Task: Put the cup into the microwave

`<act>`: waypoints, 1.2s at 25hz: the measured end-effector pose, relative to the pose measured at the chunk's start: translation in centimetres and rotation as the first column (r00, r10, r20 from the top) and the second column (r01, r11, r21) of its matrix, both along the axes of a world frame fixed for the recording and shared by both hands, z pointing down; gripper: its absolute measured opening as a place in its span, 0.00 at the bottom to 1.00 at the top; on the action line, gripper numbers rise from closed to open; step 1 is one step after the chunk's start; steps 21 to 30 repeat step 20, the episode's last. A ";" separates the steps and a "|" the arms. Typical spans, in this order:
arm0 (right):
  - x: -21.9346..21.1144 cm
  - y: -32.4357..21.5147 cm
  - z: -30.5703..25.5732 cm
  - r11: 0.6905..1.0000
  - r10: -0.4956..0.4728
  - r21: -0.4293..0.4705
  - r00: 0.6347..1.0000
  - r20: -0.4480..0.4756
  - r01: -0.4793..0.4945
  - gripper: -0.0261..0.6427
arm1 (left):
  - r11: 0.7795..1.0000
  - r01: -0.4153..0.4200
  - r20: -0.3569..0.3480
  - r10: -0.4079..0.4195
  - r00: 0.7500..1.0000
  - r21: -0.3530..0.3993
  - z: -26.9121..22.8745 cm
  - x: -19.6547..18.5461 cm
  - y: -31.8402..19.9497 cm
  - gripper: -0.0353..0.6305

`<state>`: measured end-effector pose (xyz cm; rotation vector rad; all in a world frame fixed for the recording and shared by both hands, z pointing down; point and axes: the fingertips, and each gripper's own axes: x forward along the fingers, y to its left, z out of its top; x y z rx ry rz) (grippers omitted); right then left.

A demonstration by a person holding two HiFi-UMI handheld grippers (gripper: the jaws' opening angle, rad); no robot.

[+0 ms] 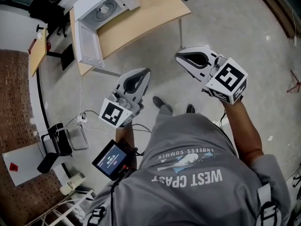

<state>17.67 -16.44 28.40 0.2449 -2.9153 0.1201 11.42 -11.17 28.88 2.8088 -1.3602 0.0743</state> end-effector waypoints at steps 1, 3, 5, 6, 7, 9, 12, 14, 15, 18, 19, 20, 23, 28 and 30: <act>0.5 0.5 0.0 1.000 0.001 -0.003 1.000 0.003 -0.001 0.07 | 1.000 0.004 0.003 -0.004 1.000 -0.003 0.0 0.4 0.7 0.09; 1.2 1.3 -0.1 1.000 -0.001 -0.007 1.000 0.008 0.001 0.07 | 1.000 0.012 0.007 -0.012 1.000 -0.004 -0.2 1.0 1.7 0.09; 1.3 1.7 -0.6 1.000 -0.005 -0.010 1.000 0.006 0.005 0.07 | 1.000 0.020 0.007 -0.020 1.000 -0.004 -0.9 1.0 2.2 0.09; 1.0 1.8 -1.1 1.000 -0.008 -0.012 1.000 0.003 0.008 0.07 | 1.000 0.024 0.006 -0.024 1.000 -0.004 -1.4 0.7 2.4 0.09; 0.5 2.0 -1.7 1.000 -0.010 -0.013 1.000 0.001 0.010 0.07 | 1.000 0.027 0.005 -0.027 1.000 -0.003 -2.2 0.2 2.6 0.09; -0.8 2.9 -3.6 1.000 -0.011 -0.008 1.000 -0.006 0.011 0.07 | 1.000 0.028 -0.001 -0.028 1.000 0.003 -4.0 -1.1 3.6 0.09; -2.6 5.9 -6.3 1.000 0.000 0.017 1.000 -0.022 0.000 0.07 | 1.000 0.015 -0.017 -0.014 1.000 0.026 -6.3 -3.0 6.5 0.09; -3.1 7.8 -5.2 0.999 0.016 0.028 1.000 -0.021 -0.015 0.07 | 0.999 0.003 -0.016 -0.003 1.000 0.035 -5.2 -3.7 8.3 0.09; -3.1 8.4 -3.9 0.999 0.024 0.030 1.000 -0.017 -0.024 0.07 | 0.999 -0.004 -0.011 0.004 1.000 0.037 -4.0 -3.8 9.0 0.09; -3.0 9.2 -0.2 0.999 0.049 0.025 0.999 -0.011 -0.049 0.07 | 0.999 -0.023 -0.001 0.023 1.000 0.035 -0.4 -4.0 9.7 0.09; -2.9 9.3 0.9 0.998 0.056 0.022 0.998 -0.011 -0.056 0.07 | 0.999 -0.029 -0.001 0.029 1.000 0.033 0.6 -3.9 9.8 0.09; -2.7 9.5 1.9 0.998 0.063 0.018 0.998 -0.012 -0.063 0.07 | 0.999 -0.034 -0.001 0.035 0.999 0.032 1.5 -3.9 9.9 0.09; -2.7 9.5 1.9 0.998 0.063 0.018 0.998 -0.012 -0.063 0.07 | 0.999 -0.034 -0.001 0.035 0.999 0.032 1.5 -3.9 9.9 0.09; -2.7 9.5 1.9 0.998 0.063 0.018 0.998 -0.012 -0.063 0.07 | 0.999 -0.034 -0.001 0.035 0.999 0.032 1.5 -3.9 9.9 0.09; -2.7 9.5 1.9 0.998 0.063 0.018 0.998 -0.012 -0.063 0.07 | 0.999 -0.034 -0.001 0.035 0.999 0.032 1.5 -3.9 9.9 0.09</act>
